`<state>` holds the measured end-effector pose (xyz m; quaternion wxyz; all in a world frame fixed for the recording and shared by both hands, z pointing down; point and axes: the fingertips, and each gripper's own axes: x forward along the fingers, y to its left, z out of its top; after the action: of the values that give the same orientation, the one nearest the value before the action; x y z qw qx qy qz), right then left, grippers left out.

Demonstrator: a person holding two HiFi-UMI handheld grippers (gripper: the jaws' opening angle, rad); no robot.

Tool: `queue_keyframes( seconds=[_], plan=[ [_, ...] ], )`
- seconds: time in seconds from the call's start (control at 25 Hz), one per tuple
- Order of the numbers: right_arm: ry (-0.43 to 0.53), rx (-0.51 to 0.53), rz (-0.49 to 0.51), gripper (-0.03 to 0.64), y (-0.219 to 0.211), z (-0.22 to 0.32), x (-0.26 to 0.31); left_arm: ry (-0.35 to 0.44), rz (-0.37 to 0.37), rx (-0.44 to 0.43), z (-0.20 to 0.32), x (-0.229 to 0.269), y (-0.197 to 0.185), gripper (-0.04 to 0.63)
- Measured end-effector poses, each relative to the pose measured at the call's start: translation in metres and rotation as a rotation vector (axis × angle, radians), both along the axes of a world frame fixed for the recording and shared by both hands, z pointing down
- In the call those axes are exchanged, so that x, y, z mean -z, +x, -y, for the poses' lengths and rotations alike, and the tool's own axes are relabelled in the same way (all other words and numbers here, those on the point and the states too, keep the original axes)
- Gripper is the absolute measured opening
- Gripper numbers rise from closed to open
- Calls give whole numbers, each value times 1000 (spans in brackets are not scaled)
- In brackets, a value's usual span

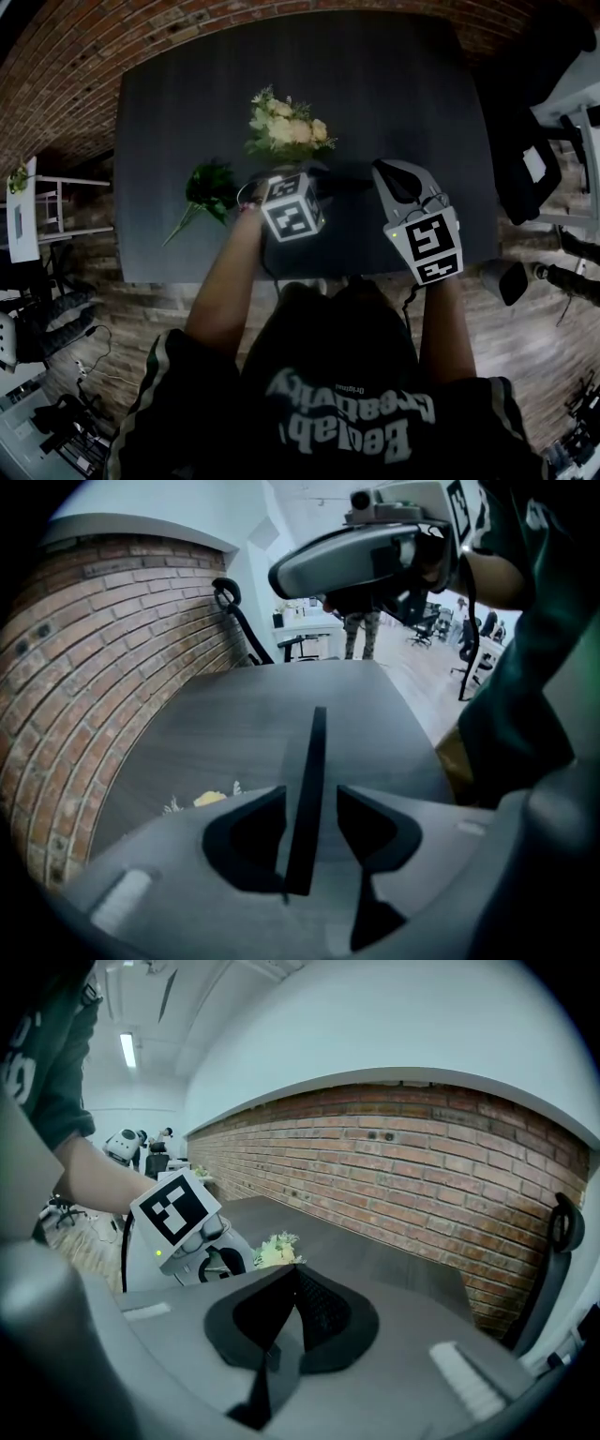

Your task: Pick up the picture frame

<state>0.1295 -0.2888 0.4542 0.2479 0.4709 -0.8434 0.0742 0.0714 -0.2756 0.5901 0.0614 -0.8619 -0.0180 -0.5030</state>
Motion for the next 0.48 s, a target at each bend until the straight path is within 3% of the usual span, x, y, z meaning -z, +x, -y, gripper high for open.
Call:
queue_keyframes(
  seconds=[0.48],
  plan=[
    [-11,3,0,6,0,6,-4,-40,9,-7,3,-12,1,172]
  ],
)
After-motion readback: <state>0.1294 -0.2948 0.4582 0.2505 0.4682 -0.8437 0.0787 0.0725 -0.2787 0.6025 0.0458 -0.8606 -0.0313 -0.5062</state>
